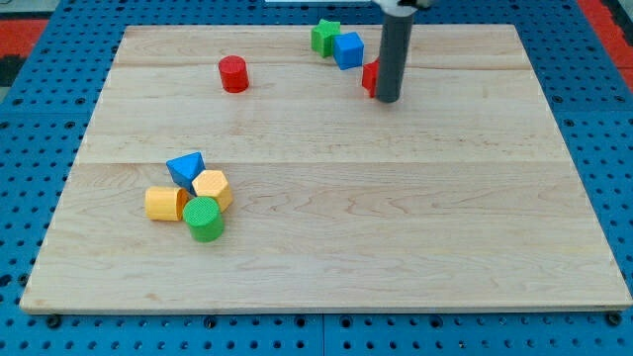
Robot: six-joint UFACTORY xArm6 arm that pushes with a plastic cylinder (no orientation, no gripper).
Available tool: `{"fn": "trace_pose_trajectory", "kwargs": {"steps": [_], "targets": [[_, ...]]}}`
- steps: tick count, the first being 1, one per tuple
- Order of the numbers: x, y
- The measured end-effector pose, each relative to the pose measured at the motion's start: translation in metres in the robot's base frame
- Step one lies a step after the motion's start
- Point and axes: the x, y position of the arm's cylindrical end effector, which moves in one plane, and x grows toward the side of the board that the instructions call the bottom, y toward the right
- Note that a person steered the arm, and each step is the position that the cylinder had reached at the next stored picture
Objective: Push the red star towards the right side of the red circle
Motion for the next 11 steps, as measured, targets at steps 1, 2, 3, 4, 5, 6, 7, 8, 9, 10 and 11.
{"fn": "trace_pose_trajectory", "kwargs": {"steps": [1, 2, 3, 4, 5, 6, 7, 8, 9, 10, 11], "targets": [[-0.046, -0.042], [-0.047, -0.117], [-0.038, -0.072], [-0.03, 0.018], [-0.096, 0.048], [-0.132, 0.04], [-0.132, 0.03], [-0.132, 0.017], [-0.126, 0.001], [-0.086, -0.06], [-0.061, -0.118]]}}
